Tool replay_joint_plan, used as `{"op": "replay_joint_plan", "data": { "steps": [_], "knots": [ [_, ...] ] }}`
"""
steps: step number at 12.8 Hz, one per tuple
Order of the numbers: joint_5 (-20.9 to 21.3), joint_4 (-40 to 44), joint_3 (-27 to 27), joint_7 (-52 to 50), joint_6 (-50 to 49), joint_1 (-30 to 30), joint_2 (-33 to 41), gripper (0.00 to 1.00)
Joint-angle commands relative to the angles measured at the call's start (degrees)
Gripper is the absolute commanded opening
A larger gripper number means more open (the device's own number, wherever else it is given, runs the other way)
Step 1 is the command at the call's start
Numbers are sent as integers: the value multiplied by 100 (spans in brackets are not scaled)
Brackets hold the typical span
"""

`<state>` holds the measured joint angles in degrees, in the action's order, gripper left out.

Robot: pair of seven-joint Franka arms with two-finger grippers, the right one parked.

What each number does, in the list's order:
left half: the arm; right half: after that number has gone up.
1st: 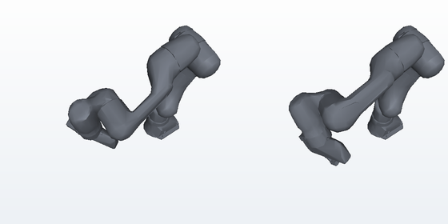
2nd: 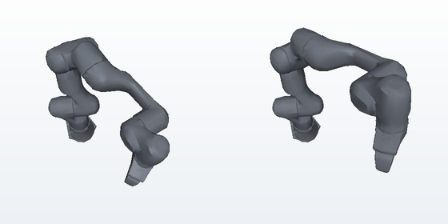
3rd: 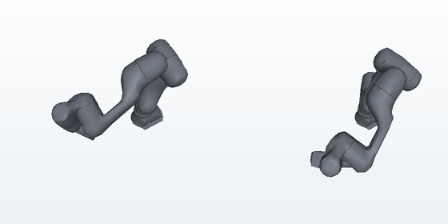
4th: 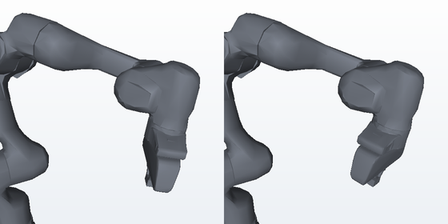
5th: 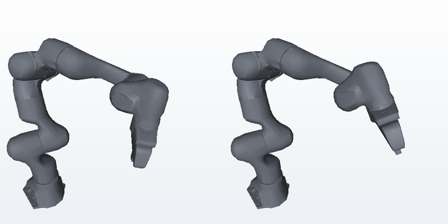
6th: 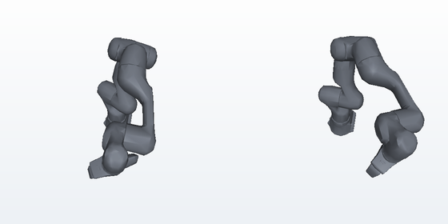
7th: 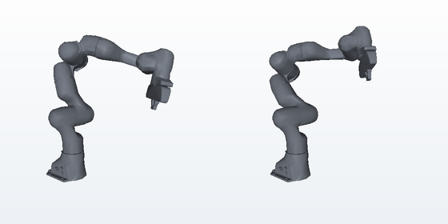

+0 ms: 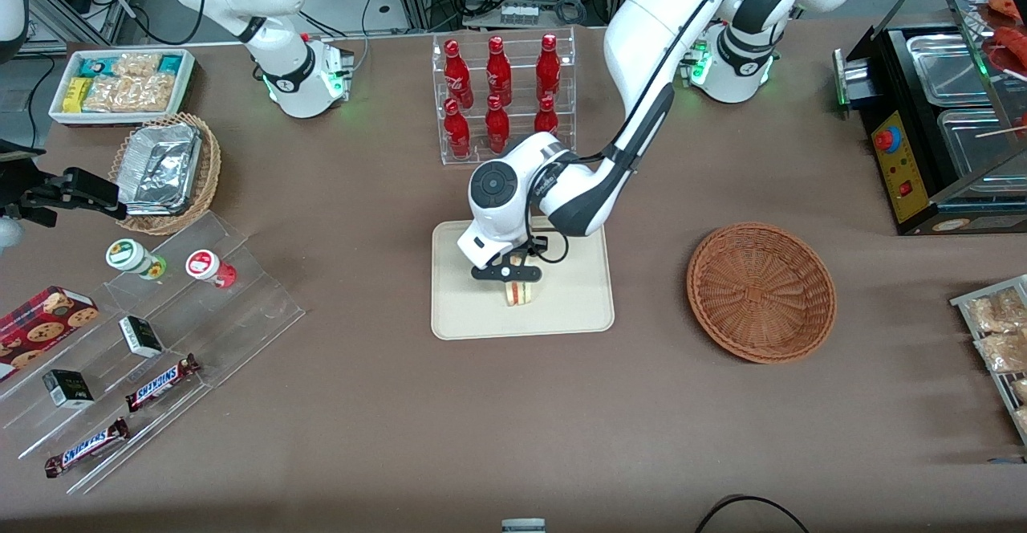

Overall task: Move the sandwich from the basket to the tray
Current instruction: 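Carry the sandwich with the left gripper over the cream tray and lower it, then open the left gripper to release the sandwich onto the tray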

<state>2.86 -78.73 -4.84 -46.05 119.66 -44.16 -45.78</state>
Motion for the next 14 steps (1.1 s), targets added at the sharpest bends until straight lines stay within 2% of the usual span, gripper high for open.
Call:
{"op": "replay_joint_plan", "data": {
  "steps": [1, 4, 9, 12, 14],
  "knots": [
    [92, 121, 45, -132, -82, -41, 42, 100],
    [14, 139, 342, -141, -853, -23, 743, 100],
    [13, 112, 440, -132, -2584, 591, 2123, 100],
    [-161, 104, 467, -1, -3236, 1380, 2897, 100],
    [-259, 95, 484, 602, -3719, 1803, 3293, 100]
  ]
}}
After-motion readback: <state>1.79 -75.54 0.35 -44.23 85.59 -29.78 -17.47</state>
